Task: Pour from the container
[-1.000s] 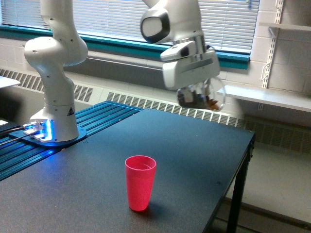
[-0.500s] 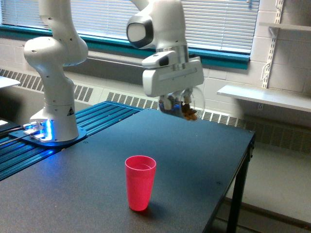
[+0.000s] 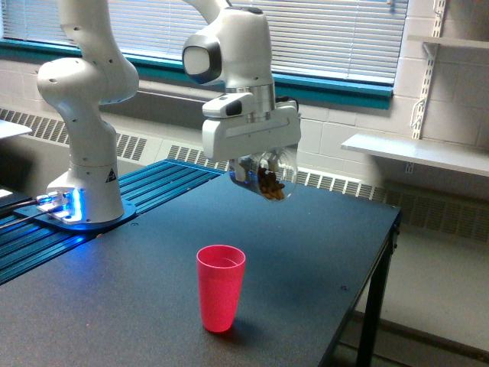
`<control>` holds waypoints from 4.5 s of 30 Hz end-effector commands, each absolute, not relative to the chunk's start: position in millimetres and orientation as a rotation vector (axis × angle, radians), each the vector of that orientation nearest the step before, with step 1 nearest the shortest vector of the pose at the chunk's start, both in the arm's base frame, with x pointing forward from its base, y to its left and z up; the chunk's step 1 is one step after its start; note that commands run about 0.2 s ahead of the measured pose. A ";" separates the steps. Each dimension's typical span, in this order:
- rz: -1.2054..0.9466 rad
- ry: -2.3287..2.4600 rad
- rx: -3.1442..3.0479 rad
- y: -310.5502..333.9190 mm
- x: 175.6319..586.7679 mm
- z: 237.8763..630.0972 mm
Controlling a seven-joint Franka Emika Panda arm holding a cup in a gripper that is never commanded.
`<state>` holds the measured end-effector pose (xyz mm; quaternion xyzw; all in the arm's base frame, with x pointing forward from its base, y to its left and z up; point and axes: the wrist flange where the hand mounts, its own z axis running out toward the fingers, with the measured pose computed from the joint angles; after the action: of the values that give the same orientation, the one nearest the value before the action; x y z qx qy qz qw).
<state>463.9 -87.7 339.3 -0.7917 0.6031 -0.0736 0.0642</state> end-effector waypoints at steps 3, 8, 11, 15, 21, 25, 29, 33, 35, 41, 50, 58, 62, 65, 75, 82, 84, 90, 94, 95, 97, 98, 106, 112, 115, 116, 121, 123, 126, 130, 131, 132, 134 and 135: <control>-0.250 1.890 -2.324 -100.9 452.7 344.9; -0.246 1.914 -2.303 -106.9 445.4 343.4; -0.243 1.922 -2.295 -109.5 441.8 342.4; -0.236 1.925 -2.287 -113.1 437.4 340.5; -0.223 1.925 -2.280 -119.1 432.2 336.5; -0.219 1.929 -2.270 -125.2 429.3 334.5; -0.216 1.934 -2.259 -132.7 426.5 333.3; -0.210 1.940 -2.259 -140.3 423.6 331.4; -0.211 1.941 -2.258 -144.2 422.6 331.2; -0.207 1.943 -2.255 -156.8 419.6 330.5; -0.189 1.938 -2.256 -175.1 416.7 327.2; -0.171 1.935 -2.259 -190.5 414.3 322.6; -0.158 1.932 -2.259 -197.0 412.8 319.3; -0.128 1.939 -2.259 -201.5 410.5 314.9; -0.102 1.950 -2.254 -214.9 411.3 309.5; -0.091 1.948 -2.254 -217.6 412.9 307.7; -0.088 1.947 -2.255 -218.2 413.6 306.9; -0.067 1.942 -2.259 -216.9 416.3 303.6; -0.038 1.945 -2.253 -215.6 417.8 300.7; -0.035 1.949 -2.250 -216.1 418.5 300.3; -0.022 1.956 -2.245 -216.9 419.3 298.9; -0.012 1.961 -2.245 -217.2 419.7 298.0; 0.011 1.961 -2.256 -217.1 425.9 295.2; 0.046 1.953 -2.271 -214.9 429.6 293.2; 0.070 1.950 -2.280 -212.6 431.4 292.6; 0.078 1.949 -2.283 -211.9 432.0 292.4; 0.106 1.947 -2.297 -209.5 434.9 291.7; 0.115 1.951 -2.301 -208.7 436.2 291.5; 0.133 1.953 -2.312 -207.2 437.5 291.0; 0.158 1.962 -2.321 -205.6 438.6 290.2; 0.167 1.964 -2.325 -205.1 438.4 289.3; 0.171 1.965 -2.325 -204.9 438.6 289.2; 0.166 1.968 -2.323 -205.7 440.0 290.2; 0.166 1.970 -2.322 -205.9 440.2 290.3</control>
<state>435.6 -208.0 288.0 -0.7655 0.6394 0.0520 0.0501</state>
